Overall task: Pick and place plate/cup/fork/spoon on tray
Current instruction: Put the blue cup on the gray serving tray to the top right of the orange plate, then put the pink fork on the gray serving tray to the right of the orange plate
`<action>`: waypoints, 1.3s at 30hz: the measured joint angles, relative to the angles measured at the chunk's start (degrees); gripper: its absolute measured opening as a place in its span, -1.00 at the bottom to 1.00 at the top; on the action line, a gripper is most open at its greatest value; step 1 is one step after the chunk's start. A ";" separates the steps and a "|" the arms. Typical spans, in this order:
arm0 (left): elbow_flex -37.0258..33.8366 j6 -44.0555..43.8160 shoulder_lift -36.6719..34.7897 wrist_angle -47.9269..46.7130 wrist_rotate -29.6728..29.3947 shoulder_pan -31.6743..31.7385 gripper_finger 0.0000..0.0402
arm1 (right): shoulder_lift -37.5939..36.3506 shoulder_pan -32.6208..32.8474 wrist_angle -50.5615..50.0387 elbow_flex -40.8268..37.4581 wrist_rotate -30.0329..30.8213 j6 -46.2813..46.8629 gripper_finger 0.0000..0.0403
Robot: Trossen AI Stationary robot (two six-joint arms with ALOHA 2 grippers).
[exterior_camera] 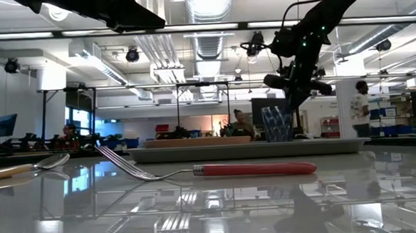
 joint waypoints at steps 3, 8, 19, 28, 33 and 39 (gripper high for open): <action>-0.02 0.00 0.00 0.02 0.00 0.02 -0.48 | 0.07 0.00 -0.60 -0.37 0.32 0.77 -0.83; -0.02 0.00 0.00 0.02 0.00 0.02 -0.48 | 0.07 0.00 -0.36 -0.37 0.84 1.06 -0.64; -0.02 0.00 0.00 0.02 0.00 0.02 -0.48 | -2.30 -0.03 -0.59 0.62 0.83 0.95 -0.33; -0.03 0.00 0.00 0.02 0.00 0.02 -0.48 | -11.02 3.21 -2.33 2.41 0.41 2.46 -0.30; -0.04 0.00 0.00 0.02 0.00 0.02 -0.48 | -15.85 9.77 -2.33 2.41 0.40 3.31 -0.34; -0.04 -0.02 0.00 0.02 0.00 0.02 -0.48 | -19.32 20.05 -2.26 2.41 0.91 4.22 -0.36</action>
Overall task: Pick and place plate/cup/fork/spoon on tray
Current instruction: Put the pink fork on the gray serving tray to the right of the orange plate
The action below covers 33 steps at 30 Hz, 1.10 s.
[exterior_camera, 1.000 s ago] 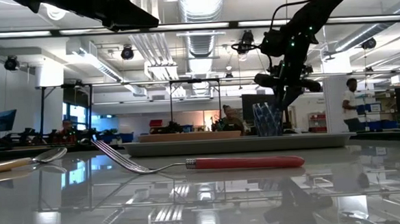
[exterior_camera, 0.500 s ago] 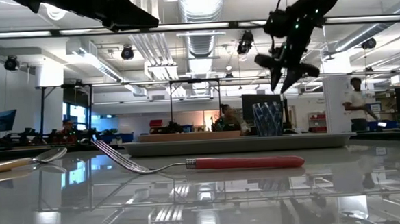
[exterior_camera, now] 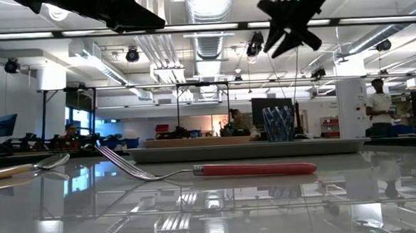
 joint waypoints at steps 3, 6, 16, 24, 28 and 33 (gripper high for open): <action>0.00 0.00 0.00 0.00 0.00 0.00 -0.48 | -0.42 5.25 0.11 0.00 0.10 0.06 -0.36; 0.00 0.00 0.00 -0.02 0.00 0.00 -0.48 | -0.05 10.63 0.11 0.00 0.09 0.05 -0.37; -0.09 0.00 0.00 -0.02 0.00 0.00 -0.48 | 3.85 26.10 0.04 0.00 -0.03 4.96 -0.38; -0.09 -0.02 0.00 -0.03 0.00 -0.04 -0.48 | 9.74 34.47 0.17 -0.01 -0.06 4.60 -0.38; -0.09 -0.02 0.00 -0.02 0.00 -0.04 -0.48 | 13.26 37.79 0.57 -0.02 -0.04 4.46 -0.38; -0.09 -0.04 0.00 -0.02 0.00 -0.04 -0.48 | 17.79 40.82 4.84 0.00 -0.04 2.98 -0.38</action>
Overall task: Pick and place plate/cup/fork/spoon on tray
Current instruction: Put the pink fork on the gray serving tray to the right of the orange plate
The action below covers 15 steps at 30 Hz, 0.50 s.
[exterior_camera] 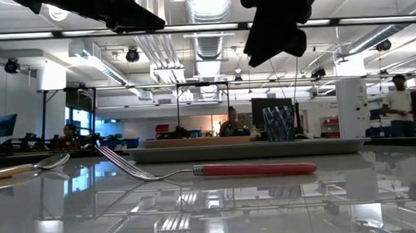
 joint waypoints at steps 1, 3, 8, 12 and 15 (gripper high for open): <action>0.00 0.00 0.00 0.00 0.00 0.00 -0.48 | 0.88 0.46 1.18 0.00 0.00 -0.64 -0.38; 0.00 0.00 0.00 -0.01 0.00 0.00 -0.48 | 2.56 1.28 3.46 0.00 -0.02 -2.16 -0.38; -0.01 -0.02 0.00 -0.02 0.00 0.00 -0.48 | 6.96 3.16 9.61 0.04 -0.02 -5.91 -0.38; 0.00 -0.04 0.00 -0.02 0.00 0.00 -0.48 | 10.18 4.37 13.57 0.04 0.00 -7.92 -0.38; -0.01 -0.10 0.00 -0.04 0.00 0.00 -0.48 | 12.39 5.15 16.59 0.04 0.00 -9.22 -0.38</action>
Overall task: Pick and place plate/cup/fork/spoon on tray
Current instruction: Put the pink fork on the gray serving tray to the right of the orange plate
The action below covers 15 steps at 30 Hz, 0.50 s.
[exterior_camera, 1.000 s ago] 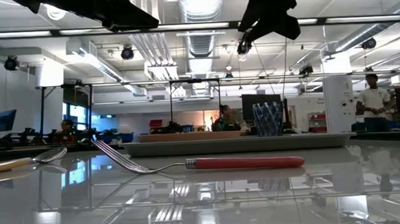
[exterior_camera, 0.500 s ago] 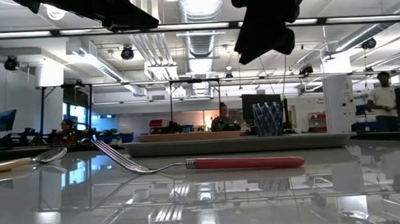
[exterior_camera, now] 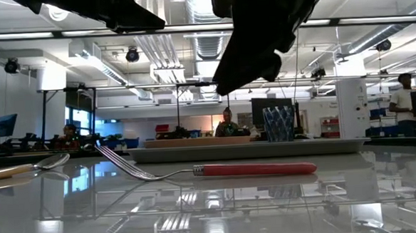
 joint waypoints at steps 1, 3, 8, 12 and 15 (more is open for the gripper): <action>0.00 -0.03 0.00 0.00 0.00 0.00 -0.48 | 0.71 0.25 1.23 0.00 0.02 -0.60 -0.38; -0.01 -0.03 0.00 -0.02 0.00 0.00 -0.48 | 2.07 0.83 3.37 0.04 0.12 -1.49 -0.38; -0.01 -0.19 0.00 -0.02 0.00 0.00 -0.48 | 4.59 2.51 7.11 0.04 2.34 -3.40 -0.38; -0.01 -1.31 0.00 -0.01 0.00 0.02 -0.48 | 6.45 4.58 10.12 0.07 6.64 -5.48 -0.38; -0.01 -1.37 0.00 -0.02 0.00 0.02 -0.48 | 8.02 5.89 12.27 0.07 8.13 -5.94 -0.38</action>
